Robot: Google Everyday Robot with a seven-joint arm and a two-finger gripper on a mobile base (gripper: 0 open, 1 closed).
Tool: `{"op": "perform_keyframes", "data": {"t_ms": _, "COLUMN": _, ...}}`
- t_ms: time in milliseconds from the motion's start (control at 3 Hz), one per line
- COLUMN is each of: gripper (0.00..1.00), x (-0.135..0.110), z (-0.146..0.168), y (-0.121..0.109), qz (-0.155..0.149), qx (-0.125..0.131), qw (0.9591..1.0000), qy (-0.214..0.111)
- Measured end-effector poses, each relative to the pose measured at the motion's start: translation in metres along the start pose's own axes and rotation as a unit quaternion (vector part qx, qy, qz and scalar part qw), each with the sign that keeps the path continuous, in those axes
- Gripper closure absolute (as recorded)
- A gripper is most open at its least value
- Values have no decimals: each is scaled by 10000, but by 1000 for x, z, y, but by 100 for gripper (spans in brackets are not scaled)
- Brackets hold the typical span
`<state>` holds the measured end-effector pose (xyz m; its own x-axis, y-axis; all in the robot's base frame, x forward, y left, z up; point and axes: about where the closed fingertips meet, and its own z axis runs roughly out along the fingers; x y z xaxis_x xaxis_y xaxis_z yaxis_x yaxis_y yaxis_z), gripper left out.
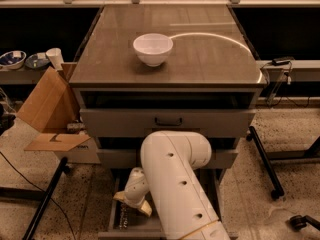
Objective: Pick water bottle from middle drawer and place on counter
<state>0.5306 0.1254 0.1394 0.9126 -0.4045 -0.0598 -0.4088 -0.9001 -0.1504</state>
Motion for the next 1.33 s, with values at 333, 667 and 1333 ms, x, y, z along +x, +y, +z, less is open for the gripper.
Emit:
{"op": "perform_keyframes", "data": {"t_ms": 333, "gripper": 0, "x": 3, "z": 1, "y": -2, "qz": -25, "qx": -20, "qw": 10000, "qy": -8}}
{"op": "perform_keyframes", "data": {"t_ms": 667, "gripper": 0, "x": 7, "z": 3, "y": -2, "qz": -50, "qx": 9, "qw": 10000, "qy": 13}}
{"op": "perform_keyframes", "data": {"t_ms": 1333, "gripper": 0, "x": -2, "z": -29, "y": 13, "qz": -118, "qx": 210, "qw": 9994, "qy": 245}}
